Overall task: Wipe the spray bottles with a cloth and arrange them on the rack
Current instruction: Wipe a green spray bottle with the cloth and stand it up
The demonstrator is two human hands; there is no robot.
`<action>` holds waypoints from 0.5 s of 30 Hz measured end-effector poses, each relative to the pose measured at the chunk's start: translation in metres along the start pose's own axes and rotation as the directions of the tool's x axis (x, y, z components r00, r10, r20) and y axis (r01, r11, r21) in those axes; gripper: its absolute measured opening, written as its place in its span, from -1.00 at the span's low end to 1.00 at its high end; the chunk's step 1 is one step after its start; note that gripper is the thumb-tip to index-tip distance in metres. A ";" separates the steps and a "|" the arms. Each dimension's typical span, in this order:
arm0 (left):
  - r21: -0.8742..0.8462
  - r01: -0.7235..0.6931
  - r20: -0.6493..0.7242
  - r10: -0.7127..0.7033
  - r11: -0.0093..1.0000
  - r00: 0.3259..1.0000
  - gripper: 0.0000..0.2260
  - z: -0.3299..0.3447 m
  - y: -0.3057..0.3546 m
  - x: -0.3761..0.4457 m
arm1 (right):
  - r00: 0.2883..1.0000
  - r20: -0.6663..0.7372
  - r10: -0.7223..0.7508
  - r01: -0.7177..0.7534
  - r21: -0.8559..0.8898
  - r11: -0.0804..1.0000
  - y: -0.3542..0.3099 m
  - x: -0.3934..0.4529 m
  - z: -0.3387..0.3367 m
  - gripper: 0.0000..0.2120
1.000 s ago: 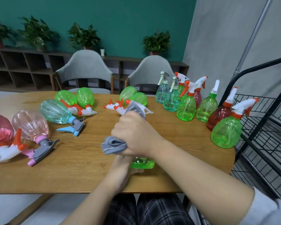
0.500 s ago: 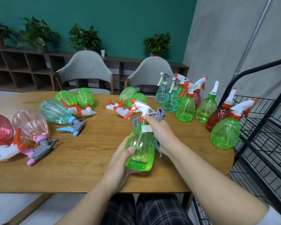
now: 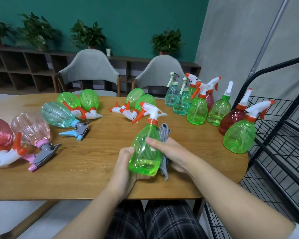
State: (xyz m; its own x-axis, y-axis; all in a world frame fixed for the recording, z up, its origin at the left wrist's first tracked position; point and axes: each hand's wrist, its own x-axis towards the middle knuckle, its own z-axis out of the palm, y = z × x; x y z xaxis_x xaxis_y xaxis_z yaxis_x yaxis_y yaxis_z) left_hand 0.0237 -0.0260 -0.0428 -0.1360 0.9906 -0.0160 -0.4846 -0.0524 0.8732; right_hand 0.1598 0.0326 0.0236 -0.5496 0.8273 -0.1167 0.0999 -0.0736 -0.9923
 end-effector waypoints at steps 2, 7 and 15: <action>0.012 0.020 -0.011 -0.020 1.000 1.000 -0.46 0.001 0.002 0.000 | 1.000 0.010 -0.019 0.019 -0.026 0.999 0.001 -0.003 0.002 -0.78; 0.065 0.007 -0.006 -0.007 0.998 1.000 -0.49 0.004 0.003 0.000 | 0.993 -0.104 -0.049 0.050 0.009 0.999 0.006 -0.004 0.003 -0.75; -0.055 0.047 -0.088 -0.052 0.997 0.995 -0.56 0.004 0.004 0.000 | 0.874 -0.464 -0.142 0.160 -0.002 0.987 0.013 -0.004 -0.018 -0.74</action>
State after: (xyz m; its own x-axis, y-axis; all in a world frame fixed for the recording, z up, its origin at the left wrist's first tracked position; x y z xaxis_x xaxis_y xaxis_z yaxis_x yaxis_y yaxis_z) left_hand 0.0250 -0.0254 -0.0377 -0.1860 0.9770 -0.1039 -0.5375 -0.0126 0.8432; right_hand 0.1785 0.0384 0.0124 -0.1099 0.9922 0.0589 0.0124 0.0607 -0.9981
